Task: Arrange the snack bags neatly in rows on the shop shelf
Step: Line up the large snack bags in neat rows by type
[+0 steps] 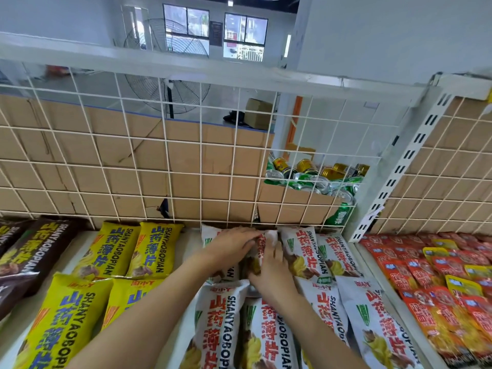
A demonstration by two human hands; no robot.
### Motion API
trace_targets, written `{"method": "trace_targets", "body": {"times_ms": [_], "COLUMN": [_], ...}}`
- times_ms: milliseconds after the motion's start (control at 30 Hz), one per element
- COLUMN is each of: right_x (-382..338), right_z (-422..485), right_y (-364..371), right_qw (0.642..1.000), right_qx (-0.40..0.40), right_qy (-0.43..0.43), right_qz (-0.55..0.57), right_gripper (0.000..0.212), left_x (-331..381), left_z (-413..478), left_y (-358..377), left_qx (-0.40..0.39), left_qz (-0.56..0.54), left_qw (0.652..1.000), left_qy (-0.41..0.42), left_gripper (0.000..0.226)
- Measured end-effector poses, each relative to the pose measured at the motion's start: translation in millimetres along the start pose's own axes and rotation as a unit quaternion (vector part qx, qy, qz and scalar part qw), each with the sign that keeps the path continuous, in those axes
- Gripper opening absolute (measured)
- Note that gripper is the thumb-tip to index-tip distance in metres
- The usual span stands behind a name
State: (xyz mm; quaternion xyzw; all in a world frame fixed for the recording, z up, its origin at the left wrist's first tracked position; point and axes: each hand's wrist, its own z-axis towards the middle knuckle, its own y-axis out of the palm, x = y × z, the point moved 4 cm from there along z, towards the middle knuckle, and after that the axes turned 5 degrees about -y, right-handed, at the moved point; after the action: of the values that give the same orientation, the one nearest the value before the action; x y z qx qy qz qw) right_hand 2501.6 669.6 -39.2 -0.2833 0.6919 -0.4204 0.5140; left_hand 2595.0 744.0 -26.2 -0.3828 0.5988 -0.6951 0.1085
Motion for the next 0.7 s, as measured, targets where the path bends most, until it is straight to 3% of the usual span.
{"method": "trace_targets", "body": {"times_ms": [133, 433, 700], "right_x": [0.1, 0.7, -0.3], "right_z": [-5.9, -12.9, -15.9], "right_y": [3.4, 4.9, 8.4], "right_qw": [1.000, 1.000, 0.999], "right_qx": [-0.011, -0.019, -0.008], "right_qy": [0.013, 0.011, -0.001], "right_qz": [-0.011, -0.019, -0.048], "right_gripper": [0.095, 0.100, 0.100], "left_x": [-6.4, -7.6, -4.9], "left_z": [14.1, 17.6, 20.0], "left_y": [10.2, 18.8, 17.6], "left_qx": [-0.041, -0.047, -0.059], "left_qz": [0.034, 0.128, 0.142], "left_qw": [0.999, 0.990, 0.987], "left_qy": [-0.010, -0.023, -0.044], "left_gripper": [0.042, 0.047, 0.048]}}
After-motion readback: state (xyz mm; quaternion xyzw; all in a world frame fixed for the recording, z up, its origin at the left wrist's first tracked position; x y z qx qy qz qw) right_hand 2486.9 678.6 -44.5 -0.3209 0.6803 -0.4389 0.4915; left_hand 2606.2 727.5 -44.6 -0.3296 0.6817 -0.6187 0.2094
